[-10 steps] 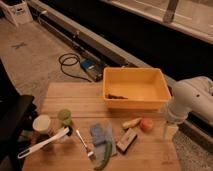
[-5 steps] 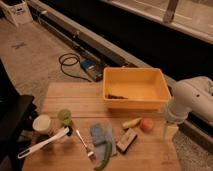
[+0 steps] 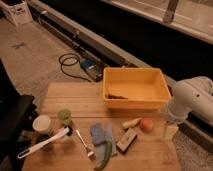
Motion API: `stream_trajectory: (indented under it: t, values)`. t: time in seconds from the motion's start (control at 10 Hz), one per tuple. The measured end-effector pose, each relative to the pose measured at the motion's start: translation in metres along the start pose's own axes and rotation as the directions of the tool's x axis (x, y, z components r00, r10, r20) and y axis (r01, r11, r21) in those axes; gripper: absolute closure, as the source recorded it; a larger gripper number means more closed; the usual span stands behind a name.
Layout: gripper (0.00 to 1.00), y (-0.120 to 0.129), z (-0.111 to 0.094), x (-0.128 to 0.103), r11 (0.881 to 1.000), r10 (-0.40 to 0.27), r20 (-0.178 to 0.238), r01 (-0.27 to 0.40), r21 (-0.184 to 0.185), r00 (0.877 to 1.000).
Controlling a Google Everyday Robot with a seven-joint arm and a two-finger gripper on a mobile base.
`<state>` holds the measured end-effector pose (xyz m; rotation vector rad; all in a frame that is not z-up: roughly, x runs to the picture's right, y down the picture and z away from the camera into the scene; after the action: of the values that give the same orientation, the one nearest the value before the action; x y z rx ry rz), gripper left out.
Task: Place eraser in tray
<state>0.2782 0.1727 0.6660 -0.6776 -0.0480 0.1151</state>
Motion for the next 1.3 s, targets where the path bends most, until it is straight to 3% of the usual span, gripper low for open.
stream_trajectory:
  t: [1.0, 1.2, 1.3]
  values:
    - [0.20, -0.001, -0.003, 0.000, 1.000, -0.006, 0.000, 0.006, 0.008, 1.000]
    - [0.20, -0.005, -0.016, -0.012, 0.995, -0.093, -0.032, 0.094, 0.025, 0.995]
    - [0.20, -0.005, -0.021, -0.026, 0.987, -0.161, -0.060, 0.162, 0.021, 0.985]
